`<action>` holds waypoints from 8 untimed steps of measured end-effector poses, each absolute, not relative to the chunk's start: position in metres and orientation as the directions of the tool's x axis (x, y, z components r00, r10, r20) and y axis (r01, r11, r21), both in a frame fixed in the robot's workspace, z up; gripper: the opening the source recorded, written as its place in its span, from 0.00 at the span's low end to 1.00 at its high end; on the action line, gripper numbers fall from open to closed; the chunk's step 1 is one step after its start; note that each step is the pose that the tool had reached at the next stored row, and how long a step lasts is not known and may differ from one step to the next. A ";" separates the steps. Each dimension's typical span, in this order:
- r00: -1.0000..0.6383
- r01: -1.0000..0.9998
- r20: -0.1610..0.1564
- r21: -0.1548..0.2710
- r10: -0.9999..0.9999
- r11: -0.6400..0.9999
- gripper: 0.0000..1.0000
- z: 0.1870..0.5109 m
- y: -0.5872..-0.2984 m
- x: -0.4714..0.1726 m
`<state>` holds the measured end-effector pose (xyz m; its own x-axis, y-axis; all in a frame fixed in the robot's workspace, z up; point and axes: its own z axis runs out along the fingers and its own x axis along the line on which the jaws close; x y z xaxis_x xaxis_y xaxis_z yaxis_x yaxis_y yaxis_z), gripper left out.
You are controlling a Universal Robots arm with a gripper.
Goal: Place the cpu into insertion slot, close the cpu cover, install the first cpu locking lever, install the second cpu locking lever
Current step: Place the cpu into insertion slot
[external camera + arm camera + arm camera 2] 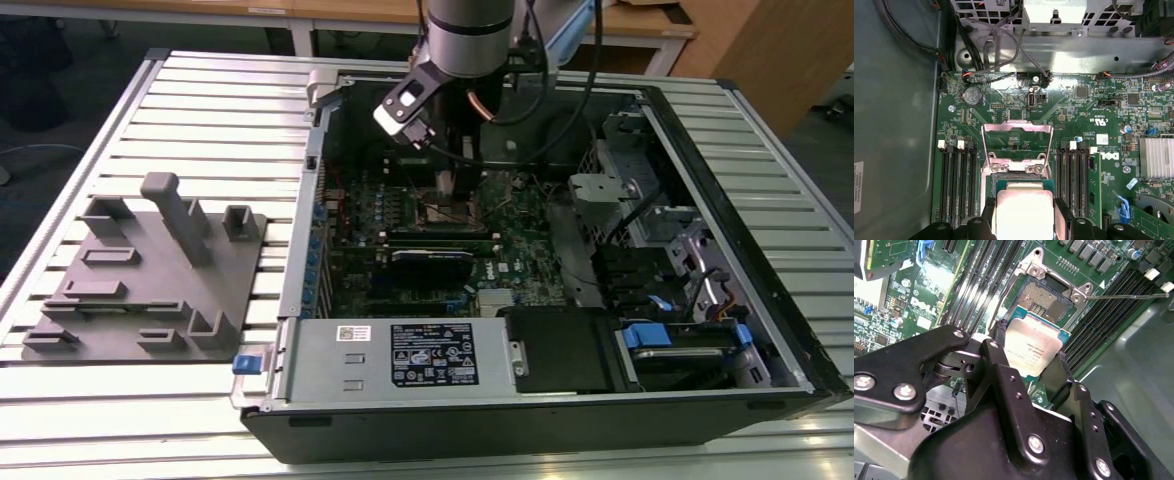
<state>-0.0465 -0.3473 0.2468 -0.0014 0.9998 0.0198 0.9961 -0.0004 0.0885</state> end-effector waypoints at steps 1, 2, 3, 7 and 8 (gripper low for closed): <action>-0.002 0.996 0.020 0.088 1.000 0.000 0.54 0.246 -0.347 -0.047; -0.004 0.996 0.021 0.089 1.000 0.002 0.54 0.245 -0.347 -0.047; -0.008 0.996 0.021 0.088 1.000 0.006 0.54 0.245 -0.347 -0.047; -0.017 0.996 0.021 0.089 1.000 0.015 0.54 0.242 -0.347 -0.048; -0.018 0.996 0.021 0.088 1.000 0.016 0.54 0.241 -0.347 -0.048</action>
<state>-0.0481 -0.3473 0.2410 -0.0178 0.9996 0.0212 0.9960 0.0159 0.0885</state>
